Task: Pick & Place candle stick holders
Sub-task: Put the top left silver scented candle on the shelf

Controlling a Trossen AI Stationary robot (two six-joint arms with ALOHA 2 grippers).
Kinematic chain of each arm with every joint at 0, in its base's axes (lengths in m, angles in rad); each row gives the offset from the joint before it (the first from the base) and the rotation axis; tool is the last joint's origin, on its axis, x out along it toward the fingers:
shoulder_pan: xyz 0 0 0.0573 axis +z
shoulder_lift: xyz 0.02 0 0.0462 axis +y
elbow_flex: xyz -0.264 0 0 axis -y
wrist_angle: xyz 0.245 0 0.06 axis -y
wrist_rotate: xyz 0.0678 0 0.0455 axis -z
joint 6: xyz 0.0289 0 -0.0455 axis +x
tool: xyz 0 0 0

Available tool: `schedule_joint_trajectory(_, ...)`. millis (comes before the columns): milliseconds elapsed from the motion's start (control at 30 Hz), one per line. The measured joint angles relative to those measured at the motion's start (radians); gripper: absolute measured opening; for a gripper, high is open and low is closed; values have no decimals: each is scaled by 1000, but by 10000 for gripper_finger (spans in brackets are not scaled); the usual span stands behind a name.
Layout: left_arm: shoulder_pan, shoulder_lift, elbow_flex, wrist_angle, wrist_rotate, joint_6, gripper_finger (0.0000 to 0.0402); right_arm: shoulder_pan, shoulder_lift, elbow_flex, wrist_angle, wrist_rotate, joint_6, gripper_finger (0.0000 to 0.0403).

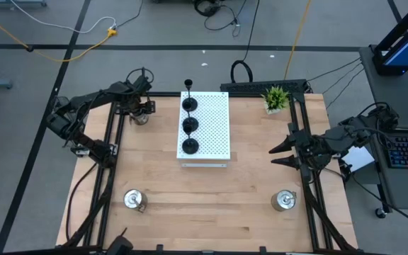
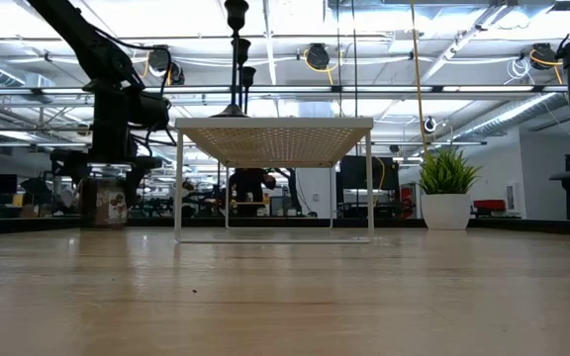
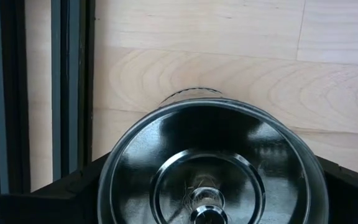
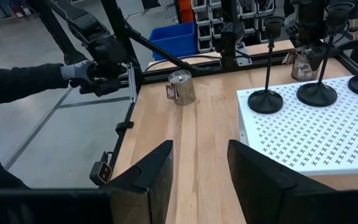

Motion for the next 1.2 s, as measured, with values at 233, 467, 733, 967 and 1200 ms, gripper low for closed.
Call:
schedule_joint_trajectory(233, -7, -38, -3, -66, 24, -4, 354, 0, 0, 0, 0, 0, -1, 144)
schedule_joint_trajectory(467, -23, -195, -3, -116, 58, -46, 354, 0, 0, 0, 0, 0, -35, 144)
schedule_joint_trajectory(733, -88, -404, -3, -207, 133, -161, 354, 0, 0, 0, 0, 0, -83, 144)
schedule_joint_trajectory(967, -237, -517, -3, -270, 195, -285, 354, 0, 0, 0, 0, 0, -122, 144)
schedule_joint_trajectory(1200, -440, -536, 63, -295, 221, -407, 354, 0, 0, 0, 14, 0, -164, 144)
